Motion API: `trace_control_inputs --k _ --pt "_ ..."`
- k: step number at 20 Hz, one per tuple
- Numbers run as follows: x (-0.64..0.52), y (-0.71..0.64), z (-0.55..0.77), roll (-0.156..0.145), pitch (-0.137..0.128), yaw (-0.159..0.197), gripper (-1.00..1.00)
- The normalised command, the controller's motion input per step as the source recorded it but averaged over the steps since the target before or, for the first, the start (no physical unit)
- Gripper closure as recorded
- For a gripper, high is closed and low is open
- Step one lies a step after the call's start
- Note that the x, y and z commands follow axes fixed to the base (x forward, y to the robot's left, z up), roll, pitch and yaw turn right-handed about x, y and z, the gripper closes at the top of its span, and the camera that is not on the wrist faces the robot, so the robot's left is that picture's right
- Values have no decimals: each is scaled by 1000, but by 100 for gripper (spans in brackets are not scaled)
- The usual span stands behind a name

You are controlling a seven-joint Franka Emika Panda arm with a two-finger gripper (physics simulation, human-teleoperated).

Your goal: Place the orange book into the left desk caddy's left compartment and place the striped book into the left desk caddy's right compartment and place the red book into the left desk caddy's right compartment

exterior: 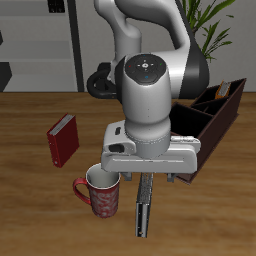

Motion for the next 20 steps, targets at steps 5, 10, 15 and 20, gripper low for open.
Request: trace_control_inputs --k 5,10,15,20 --pt "42 -43 -273 -10 8 -23 -100" --pt "36 -35 -368 -17 34 -16 -100" --pt "6 -28 -279 -9 29 -19 -100" --pt "-1 18 -219 -6 34 -18 -100"
